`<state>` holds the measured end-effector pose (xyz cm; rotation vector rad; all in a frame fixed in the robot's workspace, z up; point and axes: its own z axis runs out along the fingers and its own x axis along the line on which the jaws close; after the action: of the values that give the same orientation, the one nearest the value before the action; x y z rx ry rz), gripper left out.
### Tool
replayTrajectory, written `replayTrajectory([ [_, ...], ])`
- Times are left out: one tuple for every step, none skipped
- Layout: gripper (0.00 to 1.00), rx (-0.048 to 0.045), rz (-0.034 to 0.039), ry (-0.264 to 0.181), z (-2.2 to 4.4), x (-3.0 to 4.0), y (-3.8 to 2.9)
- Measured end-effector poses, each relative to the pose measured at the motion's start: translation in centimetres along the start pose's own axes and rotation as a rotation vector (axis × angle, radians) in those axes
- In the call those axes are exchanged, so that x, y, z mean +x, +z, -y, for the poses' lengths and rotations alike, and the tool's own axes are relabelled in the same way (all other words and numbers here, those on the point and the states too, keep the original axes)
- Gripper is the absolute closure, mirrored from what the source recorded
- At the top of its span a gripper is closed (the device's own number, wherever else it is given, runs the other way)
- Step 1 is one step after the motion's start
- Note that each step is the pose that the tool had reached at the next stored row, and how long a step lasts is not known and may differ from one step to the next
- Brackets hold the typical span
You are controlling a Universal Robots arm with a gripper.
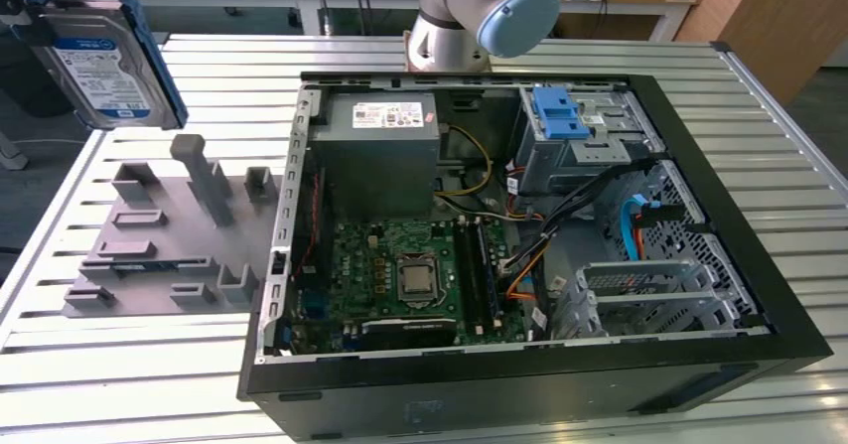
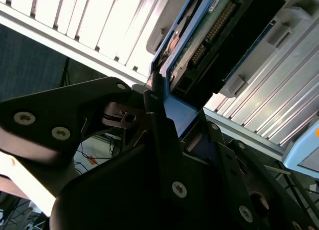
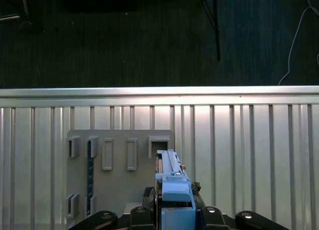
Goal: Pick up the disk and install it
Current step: 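Pick up the disk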
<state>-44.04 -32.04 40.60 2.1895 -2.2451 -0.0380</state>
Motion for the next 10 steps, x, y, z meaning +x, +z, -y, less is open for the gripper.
replayTrajectory([
  [0.64, 0.0, 0.0, 0.0, 0.0, 0.0, -0.05],
  [0.64, -0.0001, -0.0001, 0.0, 0.0, 0.0, -0.11],
  [0.64, 0.0, 0.0, 0.0, 0.0, 0.0, -0.15],
  [0.64, 0.0, 0.0, 0.0, -0.01, 0.0, -0.18],
  [0.64, 0.0, 0.0, 0.0, -0.01, 0.0, -0.22],
  [0.64, 0.0, 0.0, 0.0, 0.0, -0.01, -0.26],
  [0.64, 0.0, 0.0, 0.0, -0.01, -0.01, -0.29],
  [0.64, 0.0, 0.0, 0.0, -0.01, -0.01, -0.32],
  [0.64, -0.0001, -0.0001, 0.0, -0.01, -0.01, -0.36],
  [0.64, 0.0, -0.0001, 0.0, -0.01, -0.01, -0.39],
])
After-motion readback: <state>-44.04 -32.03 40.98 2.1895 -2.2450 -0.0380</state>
